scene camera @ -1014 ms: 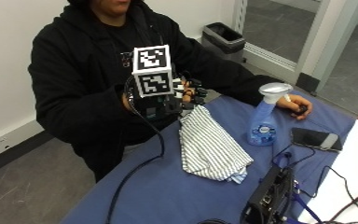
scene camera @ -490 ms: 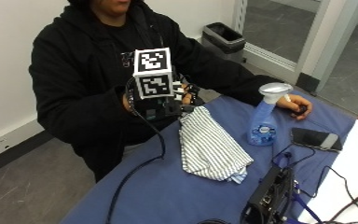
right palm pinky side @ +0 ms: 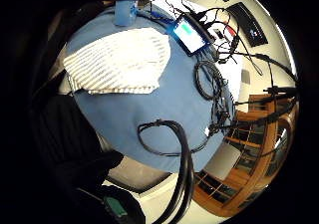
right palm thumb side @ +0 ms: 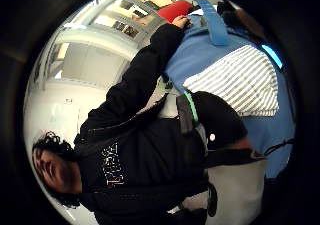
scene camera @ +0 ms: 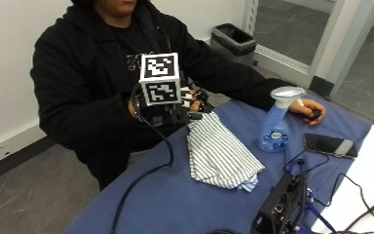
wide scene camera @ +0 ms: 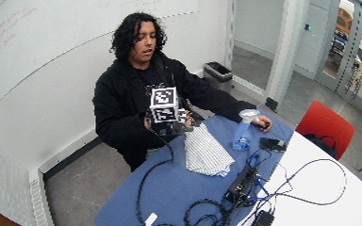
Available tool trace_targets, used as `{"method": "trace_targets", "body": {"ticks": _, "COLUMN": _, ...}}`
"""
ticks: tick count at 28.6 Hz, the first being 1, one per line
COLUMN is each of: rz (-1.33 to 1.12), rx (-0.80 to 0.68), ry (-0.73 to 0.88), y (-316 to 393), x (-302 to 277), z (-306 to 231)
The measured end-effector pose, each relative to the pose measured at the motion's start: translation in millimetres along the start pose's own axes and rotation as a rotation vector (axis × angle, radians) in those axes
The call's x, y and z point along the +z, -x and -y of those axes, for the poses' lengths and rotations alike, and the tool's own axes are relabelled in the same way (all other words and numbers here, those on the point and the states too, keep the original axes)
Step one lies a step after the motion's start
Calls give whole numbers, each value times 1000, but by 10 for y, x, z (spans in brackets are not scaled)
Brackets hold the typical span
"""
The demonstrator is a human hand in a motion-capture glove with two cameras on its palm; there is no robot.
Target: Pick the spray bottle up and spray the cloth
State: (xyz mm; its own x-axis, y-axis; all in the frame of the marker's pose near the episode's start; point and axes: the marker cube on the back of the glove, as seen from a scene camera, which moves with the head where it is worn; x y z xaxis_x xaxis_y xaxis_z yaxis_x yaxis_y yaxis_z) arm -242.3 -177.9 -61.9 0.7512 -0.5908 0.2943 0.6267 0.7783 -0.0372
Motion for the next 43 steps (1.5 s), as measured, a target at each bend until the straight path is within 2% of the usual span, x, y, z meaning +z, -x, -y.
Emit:
{"method": "trace_targets", "body": {"ticks": 21, "rz": -8, "rx": 28, "ry": 8, "y": -36, "x": -5, "z": -3}}
{"method": "trace_targets", "body": {"ticks": 26, "rz": 8, "rx": -8, "ry": 42, "y": -54, "x": -95, "z": -382}}
{"method": "trace_targets", "body": {"ticks": 30, "rz": 6, "rx": 41, "ry": -16, "y": -33, "x": -5, "z": 85}}
{"method": "trace_targets", "body": {"ticks": 43, "rz": -2, "rx": 39, "ry": 23, "y": -47, "x": 41, "z": 12}}
